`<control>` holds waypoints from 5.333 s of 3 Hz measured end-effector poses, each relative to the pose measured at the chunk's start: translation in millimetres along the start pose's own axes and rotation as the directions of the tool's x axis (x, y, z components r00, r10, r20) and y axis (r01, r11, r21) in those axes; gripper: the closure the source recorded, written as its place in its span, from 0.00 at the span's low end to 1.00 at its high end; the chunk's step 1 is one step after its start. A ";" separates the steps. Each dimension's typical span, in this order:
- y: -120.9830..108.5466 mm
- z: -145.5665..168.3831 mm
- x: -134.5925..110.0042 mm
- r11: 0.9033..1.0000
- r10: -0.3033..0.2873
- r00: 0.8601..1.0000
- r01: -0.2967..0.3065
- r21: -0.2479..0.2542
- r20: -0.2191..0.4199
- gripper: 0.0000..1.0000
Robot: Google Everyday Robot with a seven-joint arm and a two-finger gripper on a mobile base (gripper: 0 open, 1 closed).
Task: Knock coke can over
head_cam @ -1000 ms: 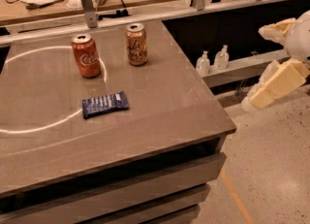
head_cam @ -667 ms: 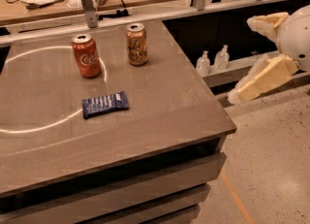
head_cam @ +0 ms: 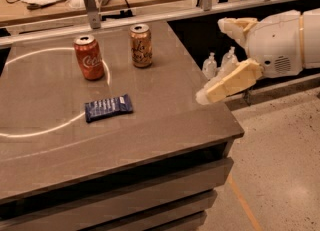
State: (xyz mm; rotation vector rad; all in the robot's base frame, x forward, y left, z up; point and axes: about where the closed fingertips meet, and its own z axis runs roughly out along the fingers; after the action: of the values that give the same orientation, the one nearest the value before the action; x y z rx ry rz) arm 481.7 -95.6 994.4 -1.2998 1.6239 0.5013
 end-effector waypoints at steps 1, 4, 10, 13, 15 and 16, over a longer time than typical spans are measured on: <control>8.3 45.7 0.7 0.999 0.041 0.999 -0.041 -0.010 0.002 0.00; -1.1 99.2 35.5 0.994 0.074 0.996 -0.077 0.072 0.053 0.00; -7.3 257.9 -12.9 0.986 0.137 0.945 -0.101 -0.134 0.297 0.00; -21.4 305.5 -25.0 0.985 0.155 0.939 -0.123 -0.120 0.307 0.00; -34.9 341.8 -27.4 0.988 0.152 0.939 -0.136 -0.073 0.309 0.00; -35.6 351.5 -33.4 0.989 0.146 0.938 -0.130 -0.071 0.314 0.18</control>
Offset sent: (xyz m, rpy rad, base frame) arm 0.0197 0.0553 -0.0501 -0.0373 0.0926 -0.0551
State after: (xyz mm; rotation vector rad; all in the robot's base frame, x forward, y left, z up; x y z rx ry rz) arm 660.9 185.2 871.9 -1.0792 1.4422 0.7994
